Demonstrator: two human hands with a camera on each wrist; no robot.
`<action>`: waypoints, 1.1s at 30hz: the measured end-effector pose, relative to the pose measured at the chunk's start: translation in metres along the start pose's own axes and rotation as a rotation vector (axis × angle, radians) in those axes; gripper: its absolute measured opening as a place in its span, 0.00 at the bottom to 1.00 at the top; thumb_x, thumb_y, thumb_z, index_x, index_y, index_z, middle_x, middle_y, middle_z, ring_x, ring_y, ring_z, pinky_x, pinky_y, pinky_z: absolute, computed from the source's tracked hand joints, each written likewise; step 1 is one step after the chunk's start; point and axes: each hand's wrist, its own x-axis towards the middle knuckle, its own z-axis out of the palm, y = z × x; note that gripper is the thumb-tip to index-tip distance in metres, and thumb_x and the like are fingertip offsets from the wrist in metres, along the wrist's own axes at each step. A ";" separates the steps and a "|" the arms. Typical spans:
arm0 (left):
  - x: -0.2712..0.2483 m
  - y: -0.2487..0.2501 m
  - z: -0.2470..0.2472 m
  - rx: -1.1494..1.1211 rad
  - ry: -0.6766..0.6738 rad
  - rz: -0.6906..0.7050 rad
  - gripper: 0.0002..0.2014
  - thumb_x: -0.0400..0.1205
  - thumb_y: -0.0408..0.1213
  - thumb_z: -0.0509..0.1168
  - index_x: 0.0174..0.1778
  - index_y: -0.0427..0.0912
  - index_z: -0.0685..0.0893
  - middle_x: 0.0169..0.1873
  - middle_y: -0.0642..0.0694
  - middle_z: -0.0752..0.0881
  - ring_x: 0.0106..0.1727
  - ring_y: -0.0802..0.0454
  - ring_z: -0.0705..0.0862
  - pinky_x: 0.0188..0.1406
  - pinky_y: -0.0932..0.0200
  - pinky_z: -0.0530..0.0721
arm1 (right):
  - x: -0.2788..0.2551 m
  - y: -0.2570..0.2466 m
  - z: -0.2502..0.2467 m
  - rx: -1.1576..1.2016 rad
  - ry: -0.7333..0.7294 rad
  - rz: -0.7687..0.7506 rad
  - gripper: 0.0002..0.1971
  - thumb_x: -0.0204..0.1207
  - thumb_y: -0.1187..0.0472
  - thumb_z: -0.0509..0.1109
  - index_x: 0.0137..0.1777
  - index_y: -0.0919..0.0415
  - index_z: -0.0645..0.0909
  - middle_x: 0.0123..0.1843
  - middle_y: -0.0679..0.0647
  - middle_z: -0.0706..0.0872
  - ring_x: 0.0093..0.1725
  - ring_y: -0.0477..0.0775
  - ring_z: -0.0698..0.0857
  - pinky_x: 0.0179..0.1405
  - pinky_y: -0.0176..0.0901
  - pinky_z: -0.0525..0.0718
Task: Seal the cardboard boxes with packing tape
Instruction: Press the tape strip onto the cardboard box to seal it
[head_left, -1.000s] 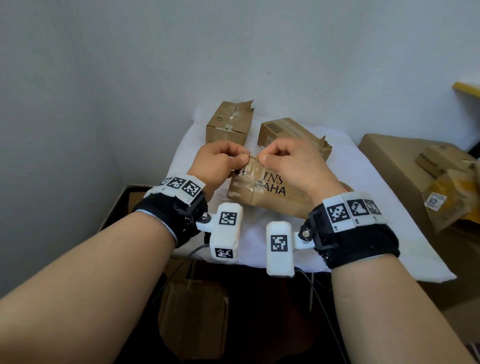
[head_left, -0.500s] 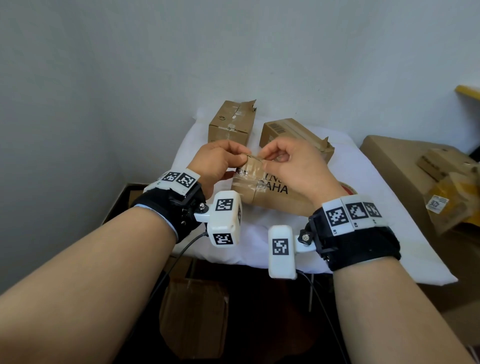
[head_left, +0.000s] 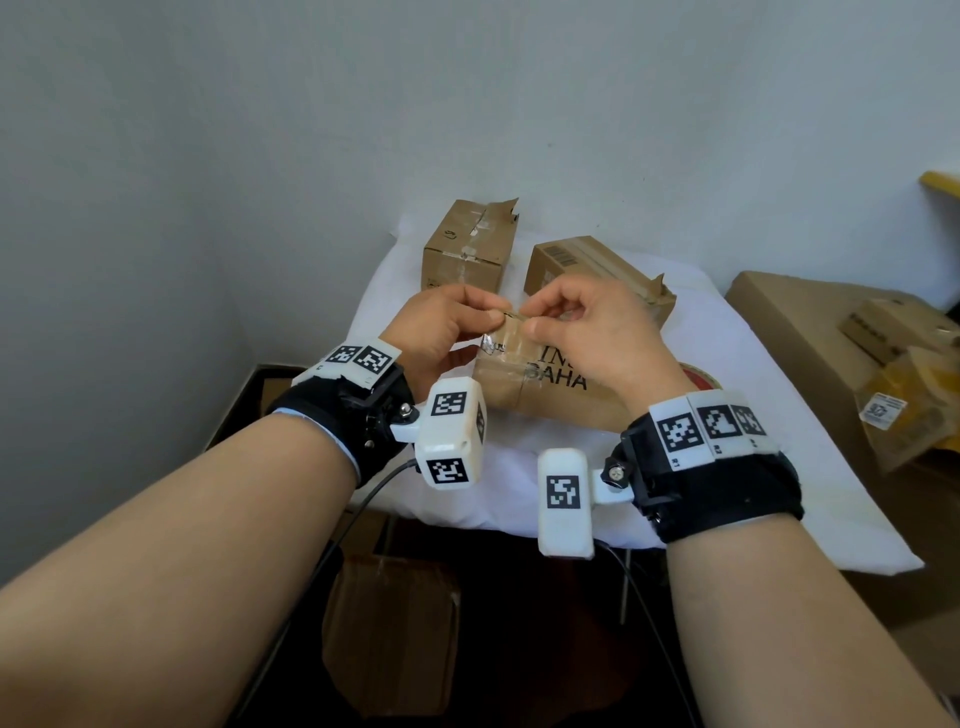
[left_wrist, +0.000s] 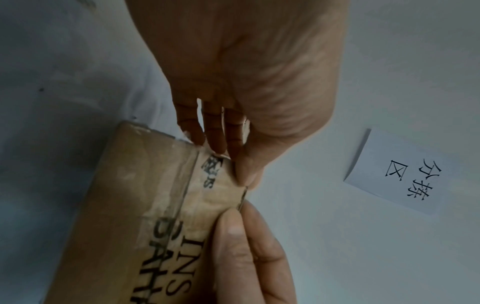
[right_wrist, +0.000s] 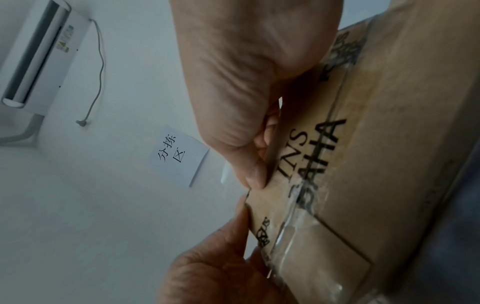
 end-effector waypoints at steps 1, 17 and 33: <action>0.000 0.000 -0.001 -0.004 -0.010 -0.004 0.08 0.79 0.25 0.69 0.47 0.42 0.88 0.42 0.44 0.89 0.45 0.51 0.87 0.51 0.55 0.82 | 0.000 0.001 0.000 0.004 0.001 0.010 0.09 0.71 0.54 0.83 0.37 0.37 0.88 0.38 0.29 0.87 0.41 0.38 0.85 0.57 0.58 0.88; -0.008 -0.005 0.010 0.073 0.049 0.107 0.11 0.74 0.23 0.74 0.41 0.46 0.87 0.36 0.50 0.85 0.45 0.46 0.82 0.52 0.46 0.77 | 0.002 0.006 0.006 -0.002 0.031 -0.062 0.13 0.73 0.56 0.80 0.38 0.33 0.85 0.40 0.27 0.87 0.41 0.42 0.84 0.53 0.60 0.88; -0.011 -0.002 0.015 0.085 -0.004 0.133 0.13 0.78 0.20 0.67 0.39 0.45 0.82 0.33 0.50 0.79 0.27 0.60 0.79 0.24 0.69 0.76 | -0.001 0.004 -0.002 0.002 -0.060 -0.081 0.14 0.73 0.64 0.82 0.36 0.42 0.85 0.26 0.22 0.80 0.27 0.31 0.75 0.38 0.39 0.72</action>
